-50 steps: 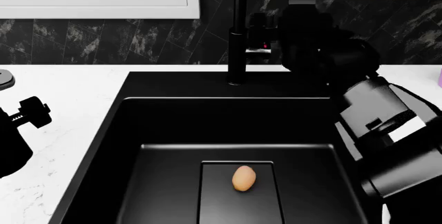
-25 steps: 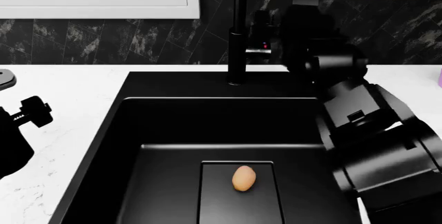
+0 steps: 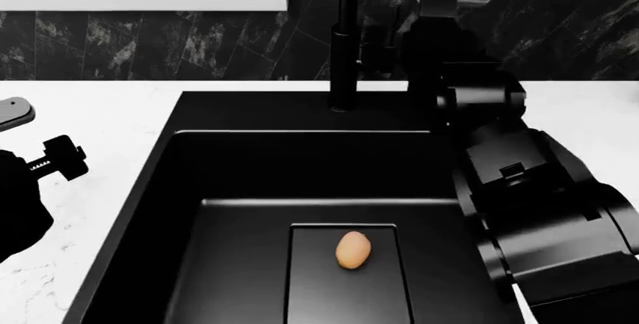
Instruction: Pick the kiwi from the counter and place it in the sink. Then turn on the sink faucet.
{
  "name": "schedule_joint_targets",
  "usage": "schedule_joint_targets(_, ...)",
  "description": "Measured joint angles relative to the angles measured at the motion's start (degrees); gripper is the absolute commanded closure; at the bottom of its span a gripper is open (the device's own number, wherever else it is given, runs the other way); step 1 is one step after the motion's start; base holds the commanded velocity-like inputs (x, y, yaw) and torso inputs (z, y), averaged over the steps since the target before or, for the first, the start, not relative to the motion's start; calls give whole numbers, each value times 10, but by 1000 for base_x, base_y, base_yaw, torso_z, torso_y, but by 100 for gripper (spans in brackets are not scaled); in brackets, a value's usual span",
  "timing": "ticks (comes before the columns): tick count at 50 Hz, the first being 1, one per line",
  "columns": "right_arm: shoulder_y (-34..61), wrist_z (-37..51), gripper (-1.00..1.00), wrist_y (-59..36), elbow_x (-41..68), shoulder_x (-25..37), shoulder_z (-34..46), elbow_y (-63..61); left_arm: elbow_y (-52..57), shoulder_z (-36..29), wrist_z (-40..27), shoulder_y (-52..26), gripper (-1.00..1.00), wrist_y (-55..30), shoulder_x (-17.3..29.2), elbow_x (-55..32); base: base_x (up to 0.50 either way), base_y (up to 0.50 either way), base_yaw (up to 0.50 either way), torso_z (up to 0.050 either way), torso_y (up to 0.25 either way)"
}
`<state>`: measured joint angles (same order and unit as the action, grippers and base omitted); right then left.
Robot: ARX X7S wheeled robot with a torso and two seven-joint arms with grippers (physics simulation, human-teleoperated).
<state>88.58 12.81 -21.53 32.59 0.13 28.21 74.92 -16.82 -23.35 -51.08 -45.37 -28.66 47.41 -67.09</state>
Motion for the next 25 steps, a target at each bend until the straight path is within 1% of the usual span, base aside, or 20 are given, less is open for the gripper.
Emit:
schedule_joint_targets(12, 4, -8, -100, 9, -13, -1, -17, 0, 6, -5, 10, 1, -100, 6, 0, 10, 0, 0, 0, 0, 0)
schedule_joint_targets(25, 8, -21, -100, 57, -17, -1, -35, 0, 7, -6, 14, 4, -100, 9, 0, 15, 0, 0, 0, 0, 0)
